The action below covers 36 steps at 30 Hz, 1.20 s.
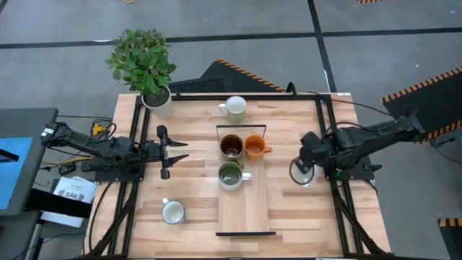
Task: Place coffee mugs
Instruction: Put the green patterned mug on the shelf
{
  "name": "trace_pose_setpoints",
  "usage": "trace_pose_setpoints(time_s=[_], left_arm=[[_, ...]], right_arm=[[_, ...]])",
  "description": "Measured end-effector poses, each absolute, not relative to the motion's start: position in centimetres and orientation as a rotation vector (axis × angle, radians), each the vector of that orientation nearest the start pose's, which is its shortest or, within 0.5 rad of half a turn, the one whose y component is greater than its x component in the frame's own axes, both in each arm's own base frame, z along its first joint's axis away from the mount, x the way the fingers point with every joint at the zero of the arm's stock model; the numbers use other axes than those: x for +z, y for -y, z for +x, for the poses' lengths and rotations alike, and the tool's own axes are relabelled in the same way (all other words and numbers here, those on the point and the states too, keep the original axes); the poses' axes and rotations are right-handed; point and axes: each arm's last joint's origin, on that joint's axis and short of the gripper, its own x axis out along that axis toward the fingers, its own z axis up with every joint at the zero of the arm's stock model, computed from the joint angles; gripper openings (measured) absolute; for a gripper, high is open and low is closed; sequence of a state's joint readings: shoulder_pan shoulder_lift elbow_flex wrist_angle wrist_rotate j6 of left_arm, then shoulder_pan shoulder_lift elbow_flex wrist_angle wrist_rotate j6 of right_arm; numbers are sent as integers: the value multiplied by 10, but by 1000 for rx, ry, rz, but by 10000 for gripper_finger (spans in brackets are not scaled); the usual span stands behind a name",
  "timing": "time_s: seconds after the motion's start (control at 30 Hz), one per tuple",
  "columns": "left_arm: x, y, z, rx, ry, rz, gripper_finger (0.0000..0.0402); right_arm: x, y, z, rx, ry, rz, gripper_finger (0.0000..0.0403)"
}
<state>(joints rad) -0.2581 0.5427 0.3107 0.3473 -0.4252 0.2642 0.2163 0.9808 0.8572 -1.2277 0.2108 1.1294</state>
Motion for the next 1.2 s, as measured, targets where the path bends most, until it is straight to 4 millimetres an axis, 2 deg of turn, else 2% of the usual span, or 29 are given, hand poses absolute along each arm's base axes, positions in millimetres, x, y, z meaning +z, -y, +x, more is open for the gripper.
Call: trace_pose_setpoints(time_s=[0.13, 0.4, 0.97, 1.1, 1.2], left_arm=[[253, 24, 138, 180, 86, 224, 155], [253, 24, 138, 179, 86, 212, 155], [253, 24, 138, 179, 85, 211, 155], [253, 24, 138, 179, 85, 208, 155], [253, 24, 138, 179, 86, 205, 155]], right_arm=[[257, -32, 138, -757, -1162, 682, 221], [247, -40, 145, -805, -1191, 603, 221], [202, -49, 173, -939, -1412, 403, 219], [196, -50, 177, -945, -1446, 362, 192], [196, -51, 178, -914, -1468, 337, 140]])
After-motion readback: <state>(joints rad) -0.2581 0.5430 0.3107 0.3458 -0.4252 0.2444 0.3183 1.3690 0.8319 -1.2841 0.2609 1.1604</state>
